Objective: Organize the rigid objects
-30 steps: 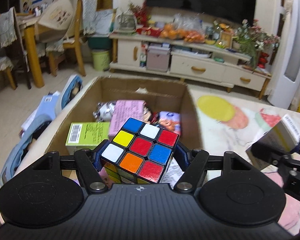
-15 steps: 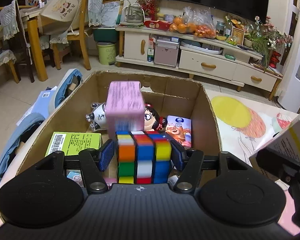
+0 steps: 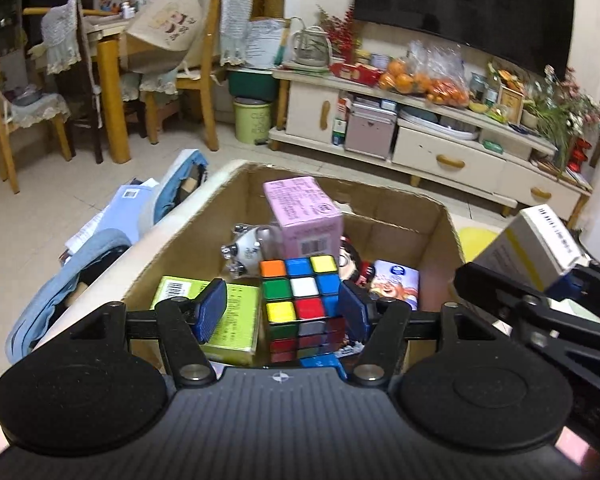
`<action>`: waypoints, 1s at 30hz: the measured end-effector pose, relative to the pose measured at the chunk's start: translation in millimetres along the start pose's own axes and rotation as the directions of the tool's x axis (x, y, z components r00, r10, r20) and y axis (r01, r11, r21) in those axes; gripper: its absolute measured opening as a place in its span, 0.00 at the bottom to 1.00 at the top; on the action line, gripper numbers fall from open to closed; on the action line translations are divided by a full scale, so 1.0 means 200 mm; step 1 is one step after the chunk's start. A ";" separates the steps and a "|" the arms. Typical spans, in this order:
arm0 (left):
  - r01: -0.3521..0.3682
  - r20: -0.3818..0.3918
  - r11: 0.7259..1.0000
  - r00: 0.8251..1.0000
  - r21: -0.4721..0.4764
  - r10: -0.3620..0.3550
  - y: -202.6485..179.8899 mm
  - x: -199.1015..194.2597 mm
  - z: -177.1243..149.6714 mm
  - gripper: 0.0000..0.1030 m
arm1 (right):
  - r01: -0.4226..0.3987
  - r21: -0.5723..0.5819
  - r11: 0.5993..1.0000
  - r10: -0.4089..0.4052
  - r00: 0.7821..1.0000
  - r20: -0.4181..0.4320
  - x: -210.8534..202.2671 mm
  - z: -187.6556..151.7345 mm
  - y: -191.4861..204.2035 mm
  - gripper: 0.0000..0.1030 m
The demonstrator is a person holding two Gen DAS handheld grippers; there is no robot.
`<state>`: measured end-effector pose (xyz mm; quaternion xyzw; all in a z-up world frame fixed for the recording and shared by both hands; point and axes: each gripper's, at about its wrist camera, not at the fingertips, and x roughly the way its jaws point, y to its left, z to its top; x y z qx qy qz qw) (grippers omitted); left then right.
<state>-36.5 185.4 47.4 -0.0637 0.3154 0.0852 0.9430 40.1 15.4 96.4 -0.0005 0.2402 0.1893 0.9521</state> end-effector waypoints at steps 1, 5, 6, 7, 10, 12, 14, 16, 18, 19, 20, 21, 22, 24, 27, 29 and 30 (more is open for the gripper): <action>-0.005 0.003 1.000 1.000 -0.007 0.005 0.00 0.00 0.00 0.77 | -0.006 -0.001 1.000 0.006 1.000 0.000 0.02 0.00 -0.01 0.33; -0.018 0.017 1.000 1.000 -0.025 0.019 0.02 -0.01 0.02 0.89 | -0.026 -0.018 0.999 0.026 1.000 -0.005 0.10 0.00 -0.01 0.33; -0.020 0.021 0.999 1.000 -0.033 0.021 0.02 -0.01 0.02 0.90 | -0.031 -0.019 0.999 0.031 0.999 -0.009 0.12 0.00 -0.01 0.34; -0.029 0.024 0.999 0.999 -0.040 0.030 0.02 -0.02 0.03 0.91 | -0.036 -0.020 0.999 0.036 0.999 -0.010 0.13 0.00 -0.02 0.34; -0.040 0.034 0.997 0.999 -0.061 0.042 0.05 -0.03 0.04 1.00 | -0.015 0.003 1.000 0.015 1.000 -0.014 0.16 0.00 -0.03 0.52; -0.028 0.039 0.997 0.999 -0.073 0.031 0.07 -0.04 0.04 1.00 | -0.015 0.045 0.999 0.015 1.000 -0.004 0.13 -0.01 -0.05 0.57; -0.024 0.050 0.997 0.998 -0.069 0.028 0.06 -0.05 0.04 1.00 | -0.006 0.070 0.998 0.005 1.000 0.010 0.10 -0.01 -0.06 0.59; -0.020 0.057 0.998 0.998 -0.060 0.024 0.05 -0.07 0.04 1.00 | 0.026 0.085 0.996 -0.028 0.999 0.026 0.04 -0.01 -0.06 0.66; -0.002 0.063 0.998 0.998 -0.057 0.005 0.05 -0.09 0.03 1.00 | 0.064 0.116 0.991 -0.068 0.997 0.030 -0.01 0.00 -0.06 0.67; 0.006 0.065 0.999 0.998 -0.054 -0.002 0.04 -0.11 0.02 1.00 | 0.083 0.133 0.988 -0.088 0.996 0.029 -0.04 -0.01 -0.06 0.68; 0.009 0.067 0.999 0.998 -0.051 -0.005 0.03 -0.10 0.02 1.00 | 0.103 0.150 0.983 -0.109 0.994 0.030 -0.07 -0.01 -0.07 0.70; 0.011 0.068 0.999 0.998 -0.046 -0.008 0.03 -0.10 0.02 1.00 | 0.122 0.164 0.979 -0.129 0.991 0.032 -0.10 -0.02 -0.07 0.76; 0.014 0.070 0.999 0.997 -0.039 -0.012 0.03 -0.11 0.01 1.00 | 0.141 0.175 0.974 -0.149 0.988 0.032 -0.13 -0.02 -0.08 0.80; 0.018 0.083 1.000 0.996 -0.022 -0.017 0.01 -0.14 -0.01 1.00 | 0.186 0.183 0.965 -0.193 0.981 0.018 -0.17 -0.04 -0.08 0.81; 0.019 0.091 1.000 0.996 -0.018 -0.017 0.00 -0.16 -0.03 1.00 | 0.242 0.198 0.950 -0.244 0.970 -0.010 -0.24 -0.09 -0.07 0.81; 0.039 0.088 0.999 0.995 -0.026 -0.037 -0.02 -0.19 -0.04 1.00 | 0.260 0.222 0.940 -0.260 0.965 -0.029 -0.29 -0.12 -0.07 0.81; 0.047 0.090 0.999 0.995 -0.027 -0.045 -0.03 -0.20 -0.05 1.00 | 0.268 0.232 0.935 -0.266 0.963 -0.039 -0.31 -0.13 -0.07 0.81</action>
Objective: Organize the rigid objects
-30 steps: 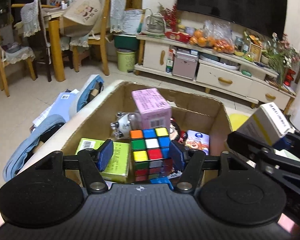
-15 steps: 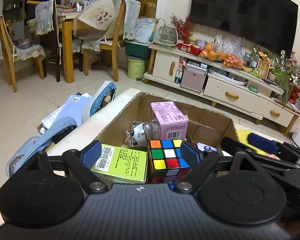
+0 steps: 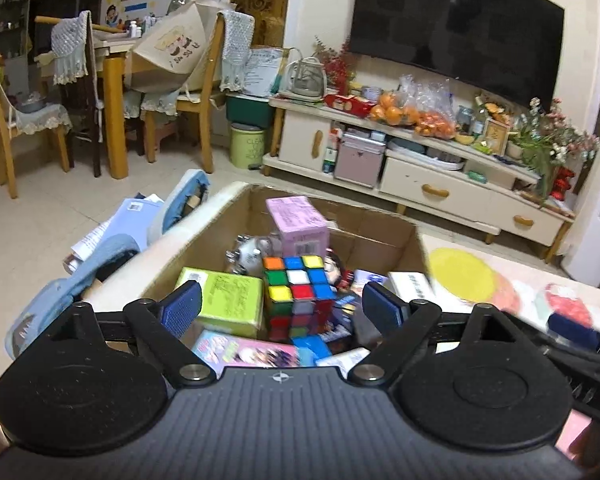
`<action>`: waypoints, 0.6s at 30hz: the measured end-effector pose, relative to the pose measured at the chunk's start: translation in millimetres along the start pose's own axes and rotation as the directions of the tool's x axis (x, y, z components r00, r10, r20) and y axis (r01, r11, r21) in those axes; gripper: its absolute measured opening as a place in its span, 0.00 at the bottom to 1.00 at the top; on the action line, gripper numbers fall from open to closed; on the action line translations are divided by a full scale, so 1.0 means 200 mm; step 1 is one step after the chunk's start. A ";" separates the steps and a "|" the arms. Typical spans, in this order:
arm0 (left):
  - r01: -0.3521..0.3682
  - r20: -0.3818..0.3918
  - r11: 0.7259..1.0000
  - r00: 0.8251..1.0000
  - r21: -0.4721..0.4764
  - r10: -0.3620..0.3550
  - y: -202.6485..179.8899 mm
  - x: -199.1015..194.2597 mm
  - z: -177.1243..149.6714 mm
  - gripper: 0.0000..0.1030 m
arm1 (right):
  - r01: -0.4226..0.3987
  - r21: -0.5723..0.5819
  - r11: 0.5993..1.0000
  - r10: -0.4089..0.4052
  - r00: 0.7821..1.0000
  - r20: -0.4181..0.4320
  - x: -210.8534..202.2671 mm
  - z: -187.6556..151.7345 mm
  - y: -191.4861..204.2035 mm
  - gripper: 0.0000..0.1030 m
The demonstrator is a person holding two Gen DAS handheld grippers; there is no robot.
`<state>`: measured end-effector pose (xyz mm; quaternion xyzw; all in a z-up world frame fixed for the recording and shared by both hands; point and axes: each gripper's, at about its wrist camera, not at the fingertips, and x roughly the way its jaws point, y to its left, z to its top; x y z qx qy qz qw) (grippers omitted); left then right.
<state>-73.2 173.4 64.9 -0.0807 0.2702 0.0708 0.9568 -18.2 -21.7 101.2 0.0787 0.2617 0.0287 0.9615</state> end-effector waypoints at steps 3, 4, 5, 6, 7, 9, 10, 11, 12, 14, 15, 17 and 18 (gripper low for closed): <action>-0.004 -0.003 1.000 1.000 0.016 0.004 -0.04 -0.06 -0.04 1.00 | 0.013 0.005 1.000 -0.013 1.000 -0.006 -0.09 -0.04 0.00 0.81; -0.009 -0.006 1.000 1.000 0.021 0.009 -0.05 -0.07 -0.06 1.00 | 0.017 0.007 1.000 -0.017 1.000 -0.004 -0.12 -0.04 0.00 0.81; -0.012 -0.009 1.000 1.000 0.024 0.012 -0.06 -0.10 -0.08 1.00 | 0.020 0.009 1.000 -0.020 1.000 -0.003 -0.15 -0.05 0.00 0.81; -0.011 -0.011 1.000 1.000 0.028 0.011 -0.07 -0.12 -0.10 1.00 | 0.024 0.010 1.000 -0.024 1.000 -0.003 -0.17 -0.05 0.00 0.81; -0.010 -0.013 0.999 1.000 0.033 0.010 -0.07 -0.14 -0.12 1.00 | 0.030 0.011 0.999 -0.030 1.000 -0.003 -0.20 -0.06 0.00 0.81; -0.016 -0.021 0.999 1.000 0.037 0.017 -0.08 -0.18 -0.16 1.00 | 0.027 0.008 1.000 -0.027 1.000 -0.008 -0.24 -0.07 0.01 0.81; -0.019 -0.027 0.999 0.999 0.036 0.020 -0.07 -0.20 -0.18 1.00 | 0.025 0.003 1.000 -0.025 1.000 -0.009 -0.27 -0.08 0.01 0.81; -0.020 -0.033 0.999 0.999 0.032 0.021 -0.07 -0.21 -0.19 1.00 | 0.026 -0.001 1.000 -0.026 1.000 -0.009 -0.29 -0.09 0.02 0.81; -0.021 -0.041 0.999 0.999 0.028 0.022 -0.06 -0.23 -0.20 1.00 | 0.024 -0.006 1.000 -0.024 1.000 -0.009 -0.31 -0.10 0.03 0.81; -0.028 -0.054 0.999 0.998 0.022 0.029 -0.06 -0.26 -0.22 1.00 | 0.014 -0.010 1.000 -0.014 1.000 -0.012 -0.35 -0.11 0.04 0.81; -0.031 -0.056 0.999 0.998 0.021 0.032 -0.05 -0.28 -0.22 1.00 | 0.009 -0.011 1.000 -0.009 1.000 -0.018 -0.37 -0.12 0.05 0.81; -0.039 -0.051 0.999 0.998 0.027 0.040 -0.06 -0.32 -0.24 1.00 | 0.003 -0.027 1.000 -0.003 1.000 -0.026 -0.40 -0.14 0.07 0.81; -0.044 -0.047 0.999 0.998 0.031 0.045 -0.06 -0.34 -0.24 1.00 | 0.004 -0.037 0.999 -0.005 1.000 -0.026 -0.42 -0.15 0.09 0.81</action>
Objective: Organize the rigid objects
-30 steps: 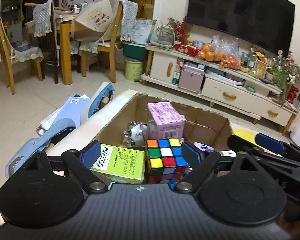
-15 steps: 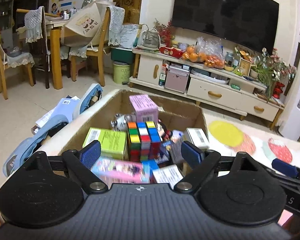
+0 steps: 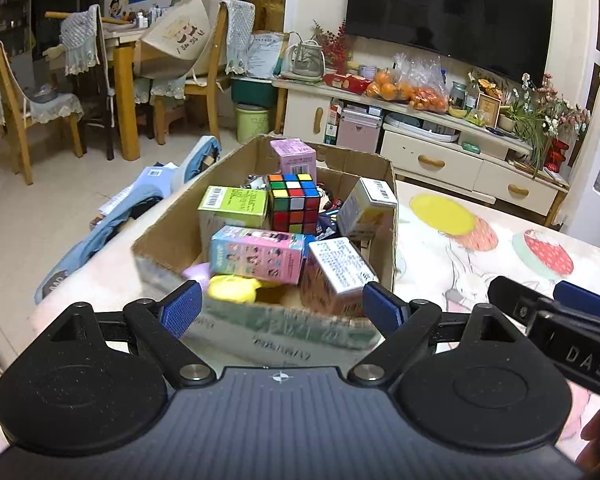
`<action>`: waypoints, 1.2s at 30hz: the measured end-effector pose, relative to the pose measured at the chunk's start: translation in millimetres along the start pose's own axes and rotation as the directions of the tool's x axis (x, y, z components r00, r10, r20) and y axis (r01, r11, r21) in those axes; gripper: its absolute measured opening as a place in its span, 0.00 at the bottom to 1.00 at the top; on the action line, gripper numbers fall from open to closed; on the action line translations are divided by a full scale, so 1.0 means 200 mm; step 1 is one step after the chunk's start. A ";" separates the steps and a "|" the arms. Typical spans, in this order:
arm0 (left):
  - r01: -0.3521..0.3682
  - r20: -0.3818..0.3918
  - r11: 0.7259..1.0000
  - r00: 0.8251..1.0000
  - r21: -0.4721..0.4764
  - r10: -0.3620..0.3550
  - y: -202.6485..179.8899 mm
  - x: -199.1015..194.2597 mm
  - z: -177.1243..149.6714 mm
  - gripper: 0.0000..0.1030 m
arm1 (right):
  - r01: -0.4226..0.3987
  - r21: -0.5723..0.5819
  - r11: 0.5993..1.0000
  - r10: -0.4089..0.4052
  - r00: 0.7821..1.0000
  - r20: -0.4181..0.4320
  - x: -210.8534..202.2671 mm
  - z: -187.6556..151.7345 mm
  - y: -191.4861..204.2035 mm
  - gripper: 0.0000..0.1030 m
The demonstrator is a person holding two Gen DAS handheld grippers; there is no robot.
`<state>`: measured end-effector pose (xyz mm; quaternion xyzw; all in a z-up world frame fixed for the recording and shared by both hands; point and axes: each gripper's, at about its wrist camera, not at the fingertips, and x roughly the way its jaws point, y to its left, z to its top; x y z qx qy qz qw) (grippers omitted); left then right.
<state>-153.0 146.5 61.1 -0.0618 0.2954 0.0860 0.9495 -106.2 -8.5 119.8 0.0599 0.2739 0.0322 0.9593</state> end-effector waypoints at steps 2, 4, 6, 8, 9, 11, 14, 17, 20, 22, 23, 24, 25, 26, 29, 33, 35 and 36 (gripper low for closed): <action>-0.006 0.005 1.000 1.000 0.010 0.006 0.00 -0.03 -0.01 1.00 | 0.004 -0.008 1.000 -0.004 1.000 -0.007 -0.03 -0.02 0.02 0.81; -0.011 0.010 1.000 1.000 0.016 0.011 0.00 -0.06 -0.02 1.00 | 0.005 -0.002 1.000 -0.005 1.000 -0.014 -0.06 -0.04 0.02 0.88; -0.013 0.018 1.000 1.000 0.024 0.013 0.01 -0.08 -0.04 1.00 | 0.006 -0.006 1.000 -0.006 1.000 -0.012 -0.09 -0.06 0.04 0.93; -0.018 0.027 0.999 0.999 0.036 0.017 0.01 -0.11 -0.06 1.00 | 0.003 -0.012 1.000 -0.003 1.000 -0.005 -0.13 -0.07 0.05 0.93; -0.022 0.032 0.999 0.999 0.041 0.020 0.01 -0.12 -0.06 1.00 | -0.002 -0.011 1.000 0.002 1.000 -0.004 -0.14 -0.07 0.06 0.93; -0.023 0.044 0.999 0.999 0.043 0.022 0.02 -0.15 -0.07 1.00 | -0.005 -0.017 1.000 0.005 1.000 0.004 -0.17 -0.07 0.07 0.94; -0.025 0.061 0.998 0.998 0.049 0.022 0.02 -0.18 -0.09 1.00 | -0.004 -0.022 1.000 0.005 1.000 0.014 -0.21 -0.08 0.09 0.94; -0.029 0.079 0.998 0.997 0.051 0.025 0.02 -0.21 -0.10 1.00 | -0.008 -0.030 1.000 0.009 1.000 0.018 -0.24 -0.09 0.12 0.94; -0.029 0.093 0.998 0.995 0.048 0.024 0.03 -0.23 -0.11 1.00 | -0.005 -0.042 0.999 0.006 1.000 0.031 -0.27 -0.09 0.14 0.96; -0.030 0.106 0.998 0.994 0.047 0.024 0.03 -0.24 -0.11 1.00 | -0.003 -0.048 0.999 0.005 0.999 0.040 -0.29 -0.09 0.16 0.97; -0.030 0.110 0.998 0.994 0.047 0.025 0.03 -0.25 -0.11 1.00 | -0.002 -0.050 0.999 0.005 0.999 0.047 -0.30 -0.09 0.17 0.97; -0.031 0.114 0.998 0.993 0.047 0.025 0.02 -0.25 -0.11 1.00 | -0.001 -0.052 0.999 0.004 0.999 0.054 -0.31 -0.10 0.17 0.97; -0.031 0.116 0.998 0.993 0.047 0.026 0.02 -0.25 -0.11 1.00 | 0.000 -0.052 0.999 0.003 0.998 0.059 -0.31 -0.10 0.18 0.97; -0.032 0.119 0.998 0.992 0.046 0.027 0.03 -0.25 -0.12 1.00 | 0.000 -0.053 0.999 0.003 0.998 0.062 -0.32 -0.09 0.18 0.97; -0.035 0.126 0.999 0.992 0.039 0.030 0.02 -0.26 -0.12 1.00 | 0.001 -0.059 0.998 0.004 0.997 0.077 -0.34 -0.09 0.20 0.97; -0.044 0.133 0.999 0.990 0.030 0.039 0.02 -0.27 -0.13 1.00 | 0.000 -0.072 0.997 0.006 0.997 0.083 -0.35 -0.10 0.22 0.97; -0.046 0.135 0.999 0.990 0.029 0.042 0.02 -0.26 -0.13 1.00 | -0.001 -0.073 0.997 0.007 0.996 0.084 -0.35 -0.10 0.23 0.97; -0.048 0.136 0.998 0.990 0.029 0.044 0.01 -0.27 -0.14 1.00 | 0.000 -0.074 0.997 0.006 0.996 0.084 -0.35 -0.10 0.23 0.97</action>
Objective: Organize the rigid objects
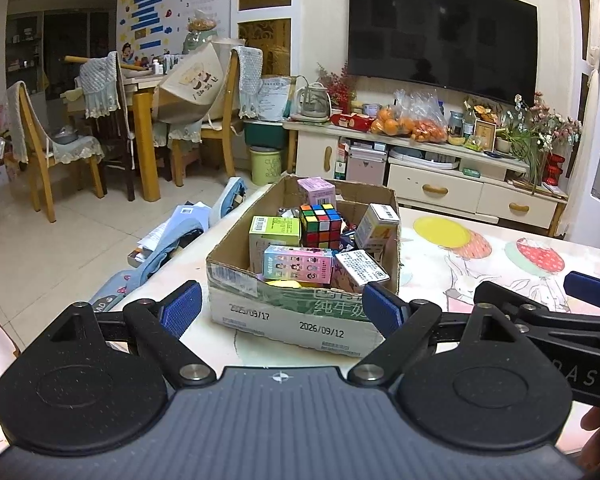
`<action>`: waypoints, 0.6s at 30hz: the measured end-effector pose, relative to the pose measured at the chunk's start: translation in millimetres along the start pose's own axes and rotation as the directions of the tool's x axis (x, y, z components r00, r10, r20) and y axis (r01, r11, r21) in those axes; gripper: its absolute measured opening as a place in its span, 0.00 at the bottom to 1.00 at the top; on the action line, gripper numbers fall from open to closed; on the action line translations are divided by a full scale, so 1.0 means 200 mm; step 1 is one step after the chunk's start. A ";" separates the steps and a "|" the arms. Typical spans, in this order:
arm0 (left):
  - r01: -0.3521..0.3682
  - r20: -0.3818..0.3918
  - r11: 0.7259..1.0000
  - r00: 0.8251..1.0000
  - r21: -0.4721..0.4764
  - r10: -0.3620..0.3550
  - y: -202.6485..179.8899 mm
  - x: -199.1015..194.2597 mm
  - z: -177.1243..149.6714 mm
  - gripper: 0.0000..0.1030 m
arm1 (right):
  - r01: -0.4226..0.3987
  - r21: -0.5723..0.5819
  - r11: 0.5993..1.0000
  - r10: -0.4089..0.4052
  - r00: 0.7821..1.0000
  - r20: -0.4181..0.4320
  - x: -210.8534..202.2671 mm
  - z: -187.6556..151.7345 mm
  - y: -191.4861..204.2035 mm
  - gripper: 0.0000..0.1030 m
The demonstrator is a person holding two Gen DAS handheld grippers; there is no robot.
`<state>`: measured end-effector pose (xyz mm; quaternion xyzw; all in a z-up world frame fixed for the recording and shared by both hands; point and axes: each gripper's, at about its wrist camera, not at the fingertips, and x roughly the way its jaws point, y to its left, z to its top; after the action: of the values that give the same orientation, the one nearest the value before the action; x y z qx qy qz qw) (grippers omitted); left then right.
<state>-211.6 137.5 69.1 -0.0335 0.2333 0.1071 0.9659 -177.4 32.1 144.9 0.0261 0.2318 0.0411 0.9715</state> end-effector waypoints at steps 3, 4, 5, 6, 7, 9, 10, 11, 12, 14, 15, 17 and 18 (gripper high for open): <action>-0.009 0.006 1.000 1.000 0.005 0.009 -0.01 0.00 0.00 1.00 | 0.001 -0.003 1.000 -0.001 1.000 0.000 0.00 0.00 0.00 0.97; -0.011 0.006 1.000 1.000 0.007 0.011 -0.01 0.00 0.00 1.00 | 0.002 -0.005 1.000 -0.002 1.000 0.001 0.00 0.00 0.01 0.97; -0.013 0.005 1.000 1.000 0.007 0.013 -0.01 0.00 -0.01 1.00 | 0.003 -0.008 1.000 -0.003 1.000 0.001 0.01 0.00 0.01 0.97; -0.014 0.006 1.000 1.000 0.006 0.014 -0.01 0.00 -0.01 1.00 | 0.004 -0.009 1.000 -0.004 1.000 0.002 0.01 0.00 0.01 0.97; -0.015 0.007 1.000 1.000 0.004 0.015 0.00 -0.01 -0.01 1.00 | 0.004 -0.009 1.000 -0.004 1.000 0.002 0.01 -0.01 0.01 0.97; -0.017 0.009 1.000 1.000 0.005 0.017 0.00 -0.01 -0.01 1.00 | 0.002 -0.007 1.000 -0.002 1.000 0.002 0.01 -0.01 0.01 0.97; -0.019 0.010 1.000 1.000 0.007 0.019 0.00 -0.01 -0.02 1.00 | 0.002 -0.007 1.000 -0.002 1.000 0.000 0.01 -0.01 0.01 0.97; -0.021 0.009 1.000 1.000 0.009 0.021 0.00 -0.01 -0.02 1.00 | 0.003 -0.007 1.000 -0.003 1.000 -0.001 0.02 -0.01 0.01 0.97; -0.023 0.008 1.000 1.000 0.011 0.023 -0.01 -0.01 -0.02 1.00 | 0.003 -0.007 1.000 -0.003 1.000 -0.002 0.02 -0.01 0.01 0.97; -0.024 0.009 1.000 1.000 0.014 0.024 -0.01 -0.01 -0.02 1.00 | 0.002 -0.001 1.000 -0.002 1.000 -0.006 0.03 -0.02 0.00 0.97; -0.025 0.013 1.000 1.000 0.017 0.025 -0.01 -0.02 -0.03 1.00 | 0.000 0.002 1.000 0.000 1.000 -0.008 0.03 -0.03 0.00 0.97; -0.029 0.015 0.999 0.999 0.023 0.028 -0.02 -0.02 -0.03 1.00 | 0.000 0.007 1.000 0.000 1.000 -0.012 0.04 -0.04 -0.01 0.97; -0.031 0.015 0.999 0.999 0.027 0.030 -0.02 -0.02 -0.03 1.00 | 0.001 0.009 1.000 -0.001 1.000 -0.013 0.04 -0.04 -0.01 0.97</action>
<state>-216.6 132.4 64.6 -0.0161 0.2279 0.1190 0.9662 -173.3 30.8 133.7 0.0300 0.2381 0.0399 0.9700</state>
